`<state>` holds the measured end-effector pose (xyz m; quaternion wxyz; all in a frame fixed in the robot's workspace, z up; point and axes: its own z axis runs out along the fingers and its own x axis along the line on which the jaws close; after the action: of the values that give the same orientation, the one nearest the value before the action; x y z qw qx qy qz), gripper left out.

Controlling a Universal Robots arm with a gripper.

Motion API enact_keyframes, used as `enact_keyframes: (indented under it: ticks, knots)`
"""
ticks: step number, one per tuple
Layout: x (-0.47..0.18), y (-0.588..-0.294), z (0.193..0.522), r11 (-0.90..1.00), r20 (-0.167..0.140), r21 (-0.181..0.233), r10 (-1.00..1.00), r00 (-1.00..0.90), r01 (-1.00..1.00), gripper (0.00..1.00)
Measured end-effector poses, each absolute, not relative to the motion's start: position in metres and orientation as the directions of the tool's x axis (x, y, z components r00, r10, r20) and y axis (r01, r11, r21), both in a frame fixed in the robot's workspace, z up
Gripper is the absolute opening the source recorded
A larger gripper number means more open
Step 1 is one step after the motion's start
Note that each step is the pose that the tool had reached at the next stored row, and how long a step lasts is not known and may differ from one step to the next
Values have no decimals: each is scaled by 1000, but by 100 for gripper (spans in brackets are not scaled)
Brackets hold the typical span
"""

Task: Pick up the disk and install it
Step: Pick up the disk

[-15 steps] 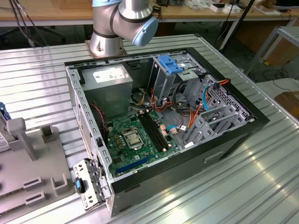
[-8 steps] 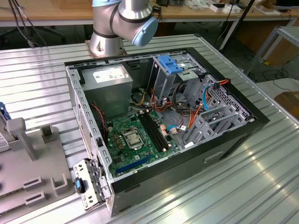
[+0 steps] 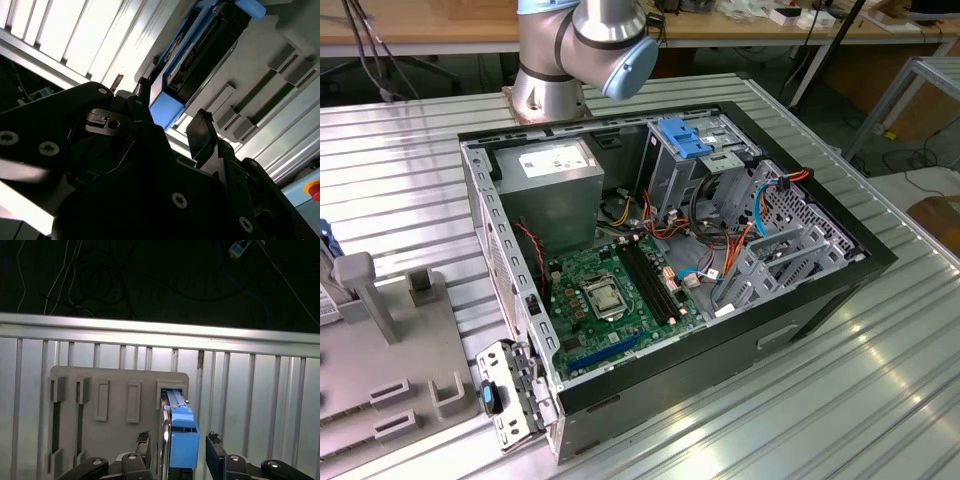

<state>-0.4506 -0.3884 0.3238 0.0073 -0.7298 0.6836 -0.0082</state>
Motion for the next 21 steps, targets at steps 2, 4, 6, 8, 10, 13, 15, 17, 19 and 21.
enact_keyframes:
  ticks: [2, 4, 6, 8, 10, 13, 15, 17, 19, 21]
  knots:
    - [-451, -388, 322, -65, 2, -22, -998, 65, -998, 56]
    - [-451, -388, 319, -65, 2, -22, -998, 65, -998, 56]
    - [-451, -388, 316, -65, 2, -22, -998, 65, -998, 56]
    - [-451, -388, 312, -65, 2, -21, -998, 65, -998, 56]
    - [-451, -388, 311, -65, 2, -21, -998, 65, -998, 56]
    - [-451, -388, 308, -65, 2, -20, -998, 65, -998, 56]
    - [-451, -388, 308, -65, 2, -20, -998, 65, -998, 56]
    - [-451, -388, 308, -65, 2, -20, -998, 65, -998, 54]
    - [-451, -388, 307, -65, 2, -20, -998, 65, -998, 47]
    - [-451, -388, 307, -65, 2, -20, -998, 65, -998, 47]
